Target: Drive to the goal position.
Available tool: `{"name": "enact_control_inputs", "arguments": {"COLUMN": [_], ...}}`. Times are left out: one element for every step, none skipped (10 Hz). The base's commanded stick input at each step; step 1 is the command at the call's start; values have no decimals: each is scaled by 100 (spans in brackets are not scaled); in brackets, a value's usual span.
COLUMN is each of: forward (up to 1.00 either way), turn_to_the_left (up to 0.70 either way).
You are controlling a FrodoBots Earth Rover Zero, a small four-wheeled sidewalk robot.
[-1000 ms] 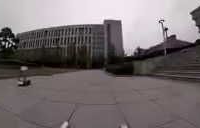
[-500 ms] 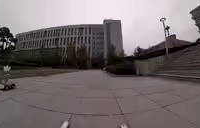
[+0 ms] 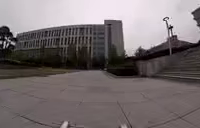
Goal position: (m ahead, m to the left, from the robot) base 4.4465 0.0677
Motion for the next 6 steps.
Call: {"name": "enact_control_inputs", "arguments": {"forward": [70,70,70,70,70,70], "turn_to_the_left": [0,-2,0,-2,-3,-14]}}
